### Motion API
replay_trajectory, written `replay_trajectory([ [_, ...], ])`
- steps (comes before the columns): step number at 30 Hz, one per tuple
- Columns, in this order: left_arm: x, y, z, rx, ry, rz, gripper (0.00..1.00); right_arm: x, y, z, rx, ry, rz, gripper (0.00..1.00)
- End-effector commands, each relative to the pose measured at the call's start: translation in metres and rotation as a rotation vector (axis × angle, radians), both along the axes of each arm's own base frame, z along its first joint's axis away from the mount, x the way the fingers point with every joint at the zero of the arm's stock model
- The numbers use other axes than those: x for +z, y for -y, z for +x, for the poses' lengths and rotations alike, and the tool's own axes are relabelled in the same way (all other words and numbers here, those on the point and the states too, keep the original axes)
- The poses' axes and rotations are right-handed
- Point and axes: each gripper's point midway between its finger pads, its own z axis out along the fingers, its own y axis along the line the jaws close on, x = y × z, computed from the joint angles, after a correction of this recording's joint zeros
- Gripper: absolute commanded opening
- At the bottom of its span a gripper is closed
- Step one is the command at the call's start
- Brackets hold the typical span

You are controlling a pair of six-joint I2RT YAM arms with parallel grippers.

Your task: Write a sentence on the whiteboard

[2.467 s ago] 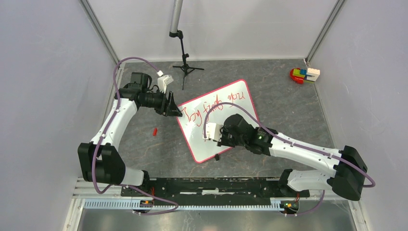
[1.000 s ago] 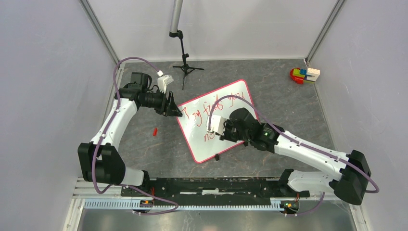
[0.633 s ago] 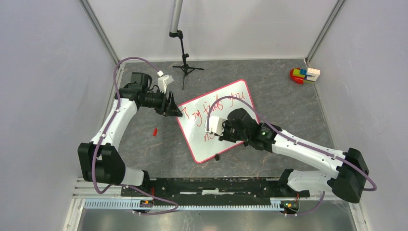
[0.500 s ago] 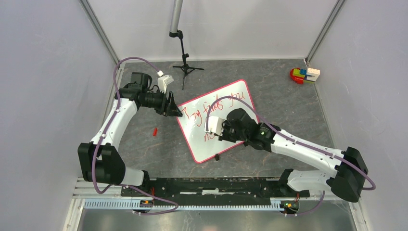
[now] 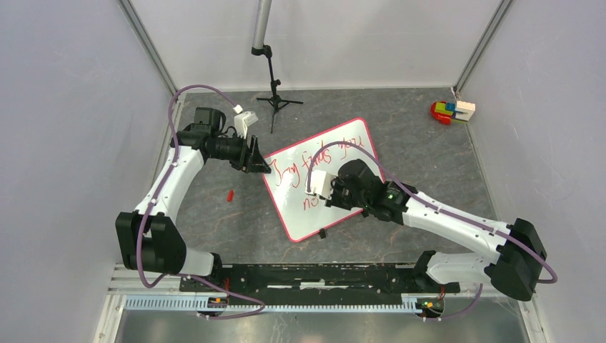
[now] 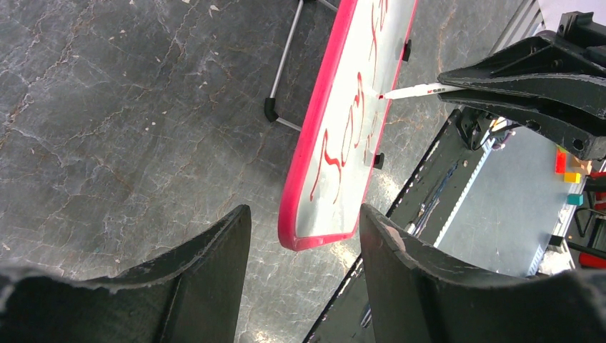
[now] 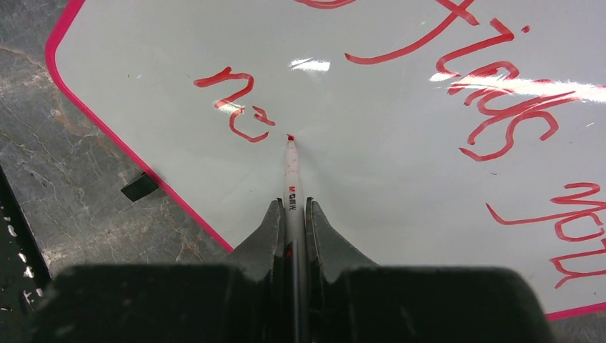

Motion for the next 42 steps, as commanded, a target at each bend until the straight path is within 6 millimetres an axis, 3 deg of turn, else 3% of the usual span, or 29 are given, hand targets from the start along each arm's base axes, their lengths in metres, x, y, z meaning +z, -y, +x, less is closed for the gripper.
replay_trajectory([
  [1,0.011,0.002,0.002,-0.008,0.056,-0.009,0.64,-0.007,0.006,0.0,-0.007,0.004,-0.02,0.0],
  [13,0.01,0.002,0.002,-0.009,0.054,-0.009,0.64,-0.017,0.016,-0.007,0.002,-0.01,-0.045,0.0],
  [27,0.009,0.002,0.002,-0.009,0.053,-0.008,0.64,0.017,0.011,0.02,-0.054,0.052,0.007,0.0],
  [42,0.009,0.002,0.002,-0.011,0.054,-0.008,0.64,-0.013,0.029,0.004,-0.046,0.001,-0.052,0.0],
])
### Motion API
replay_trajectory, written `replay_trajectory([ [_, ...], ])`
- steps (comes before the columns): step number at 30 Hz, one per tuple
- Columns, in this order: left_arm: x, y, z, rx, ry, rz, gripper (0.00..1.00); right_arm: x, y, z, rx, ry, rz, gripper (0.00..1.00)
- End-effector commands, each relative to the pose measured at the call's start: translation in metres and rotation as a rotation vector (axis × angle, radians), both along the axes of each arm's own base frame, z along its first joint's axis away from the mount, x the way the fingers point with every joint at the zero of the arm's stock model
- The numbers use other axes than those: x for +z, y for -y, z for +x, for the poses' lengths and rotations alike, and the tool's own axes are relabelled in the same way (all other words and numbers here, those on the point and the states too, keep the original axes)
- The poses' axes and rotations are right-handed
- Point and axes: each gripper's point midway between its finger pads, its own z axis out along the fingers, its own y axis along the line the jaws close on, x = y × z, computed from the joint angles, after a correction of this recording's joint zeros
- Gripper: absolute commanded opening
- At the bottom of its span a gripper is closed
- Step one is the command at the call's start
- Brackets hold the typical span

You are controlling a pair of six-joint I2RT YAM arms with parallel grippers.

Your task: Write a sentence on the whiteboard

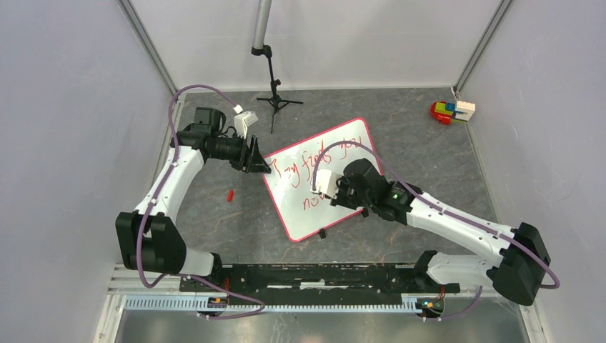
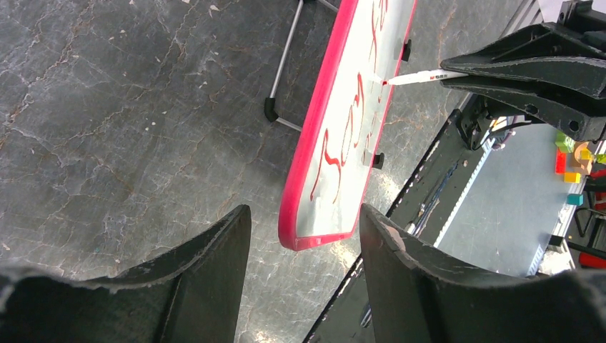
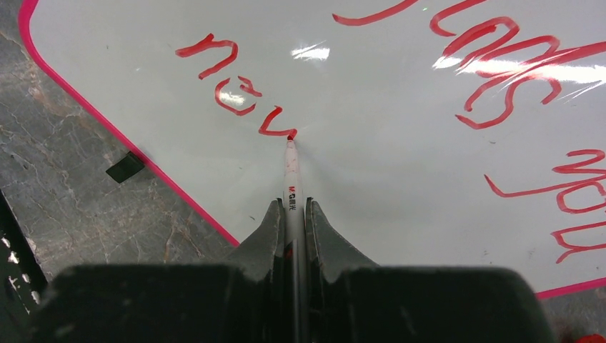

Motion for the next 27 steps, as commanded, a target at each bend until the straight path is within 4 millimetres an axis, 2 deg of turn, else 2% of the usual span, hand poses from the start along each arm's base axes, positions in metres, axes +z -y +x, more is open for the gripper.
replay_trajectory([
  [1,0.008,0.002,0.002,-0.013,0.052,-0.008,0.64,-0.012,0.011,-0.006,0.0,-0.014,-0.028,0.0],
  [4,0.008,0.002,0.002,-0.013,0.054,-0.008,0.64,-0.016,0.013,-0.008,0.004,-0.022,-0.037,0.0],
  [9,0.008,0.002,0.002,-0.012,0.052,-0.007,0.64,-0.011,0.013,-0.003,-0.003,0.001,-0.044,0.0],
  [20,0.009,0.002,0.003,-0.012,0.055,-0.007,0.64,0.018,0.011,0.024,-0.036,0.067,-0.032,0.0],
  [27,0.011,0.002,0.003,-0.01,0.061,-0.008,0.64,0.029,0.008,0.027,-0.03,0.073,-0.021,0.0],
])
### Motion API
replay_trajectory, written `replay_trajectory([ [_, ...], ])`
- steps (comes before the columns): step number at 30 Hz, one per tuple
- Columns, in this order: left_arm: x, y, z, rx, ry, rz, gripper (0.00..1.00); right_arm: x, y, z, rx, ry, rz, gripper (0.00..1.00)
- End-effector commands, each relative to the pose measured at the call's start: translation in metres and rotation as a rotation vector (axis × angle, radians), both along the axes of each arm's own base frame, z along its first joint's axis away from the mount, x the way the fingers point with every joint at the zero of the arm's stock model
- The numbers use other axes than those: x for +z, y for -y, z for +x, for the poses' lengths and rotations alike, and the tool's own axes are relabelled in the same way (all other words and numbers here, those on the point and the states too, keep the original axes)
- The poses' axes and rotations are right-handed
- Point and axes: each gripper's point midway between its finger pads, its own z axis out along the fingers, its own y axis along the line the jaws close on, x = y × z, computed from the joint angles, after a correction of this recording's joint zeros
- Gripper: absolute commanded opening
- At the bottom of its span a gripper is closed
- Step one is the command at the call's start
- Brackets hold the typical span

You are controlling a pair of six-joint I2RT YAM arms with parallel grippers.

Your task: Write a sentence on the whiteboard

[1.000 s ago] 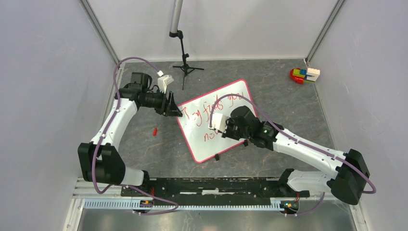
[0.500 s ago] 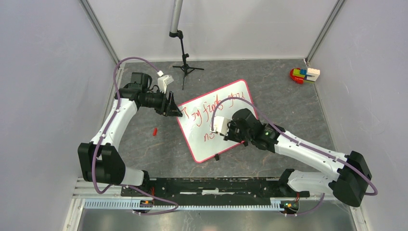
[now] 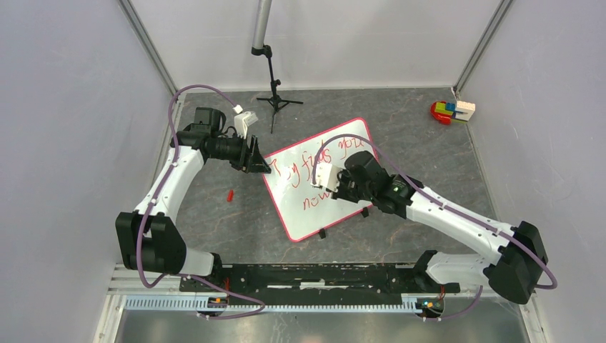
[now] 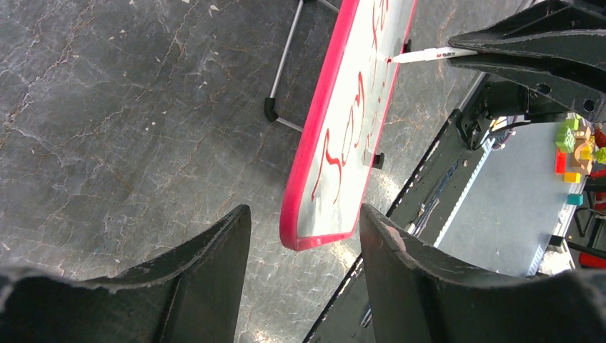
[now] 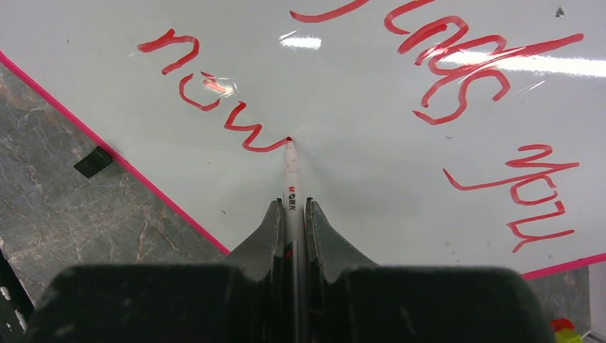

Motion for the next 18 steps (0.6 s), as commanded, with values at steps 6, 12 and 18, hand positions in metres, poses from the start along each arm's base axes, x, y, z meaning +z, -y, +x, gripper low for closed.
replay_trajectory([
  [6,0.011,0.002,0.002,-0.012,0.059,-0.011,0.64,0.022,0.004,-0.007,0.017,0.01,0.052,0.0],
  [12,0.013,0.002,0.001,-0.013,0.064,-0.014,0.64,0.0,0.017,-0.019,0.011,-0.017,0.019,0.0],
  [18,0.014,0.002,0.001,-0.012,0.068,-0.013,0.64,-0.009,0.019,-0.01,-0.023,0.001,-0.007,0.0],
])
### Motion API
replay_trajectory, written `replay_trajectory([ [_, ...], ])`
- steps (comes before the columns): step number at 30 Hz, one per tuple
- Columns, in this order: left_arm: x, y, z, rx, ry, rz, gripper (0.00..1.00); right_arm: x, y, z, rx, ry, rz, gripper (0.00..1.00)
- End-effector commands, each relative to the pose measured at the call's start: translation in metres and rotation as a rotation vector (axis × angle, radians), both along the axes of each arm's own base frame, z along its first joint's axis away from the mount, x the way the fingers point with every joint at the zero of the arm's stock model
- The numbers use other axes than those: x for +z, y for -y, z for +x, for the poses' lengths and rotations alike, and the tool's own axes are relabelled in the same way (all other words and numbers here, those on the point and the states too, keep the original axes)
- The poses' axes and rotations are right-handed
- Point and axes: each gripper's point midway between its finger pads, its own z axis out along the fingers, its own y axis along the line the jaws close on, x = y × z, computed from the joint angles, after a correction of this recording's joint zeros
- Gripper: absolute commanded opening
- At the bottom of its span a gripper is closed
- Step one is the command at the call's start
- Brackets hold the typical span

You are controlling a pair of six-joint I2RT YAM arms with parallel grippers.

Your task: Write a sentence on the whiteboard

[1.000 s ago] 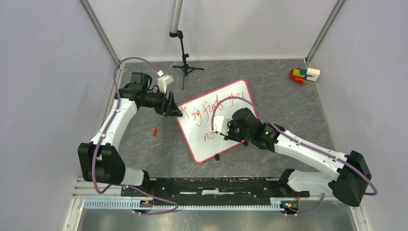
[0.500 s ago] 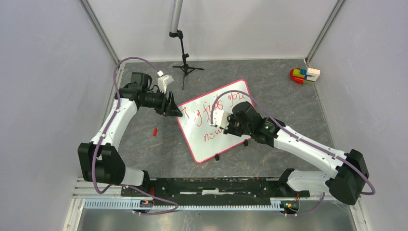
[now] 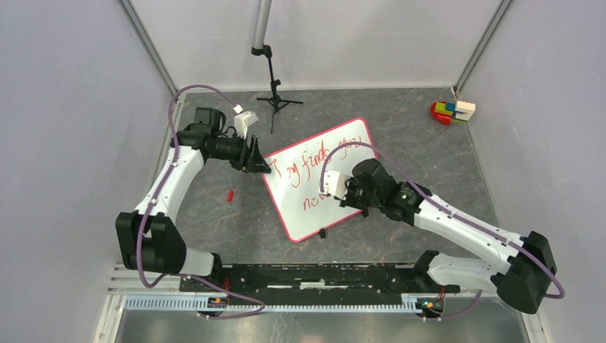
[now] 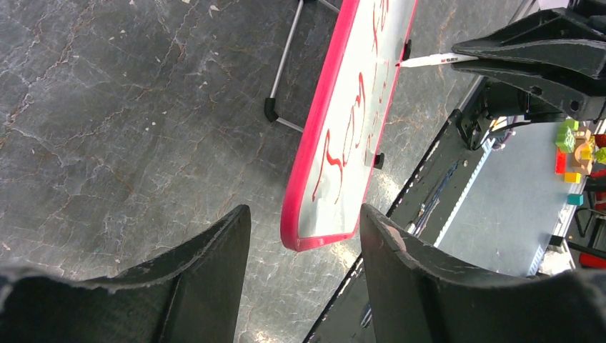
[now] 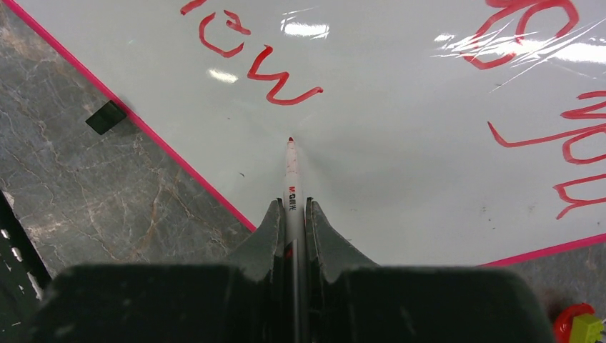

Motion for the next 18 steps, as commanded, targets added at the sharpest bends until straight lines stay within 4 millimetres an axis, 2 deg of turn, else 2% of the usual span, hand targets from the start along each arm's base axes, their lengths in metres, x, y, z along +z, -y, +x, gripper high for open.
replay_trajectory([
  [1,0.014,0.002,0.001,-0.01,0.068,-0.012,0.64,0.0,-0.001,0.011,-0.034,0.029,0.002,0.0],
  [10,0.012,0.001,0.0,-0.008,0.07,-0.002,0.65,-0.015,0.006,0.017,-0.069,0.037,-0.05,0.0],
  [12,0.012,0.001,0.0,-0.009,0.071,-0.002,0.66,-0.013,0.006,0.018,-0.073,0.044,-0.053,0.0],
  [18,0.016,0.001,0.0,-0.006,0.079,-0.005,0.69,0.013,-0.003,0.02,-0.058,0.058,0.0,0.0],
])
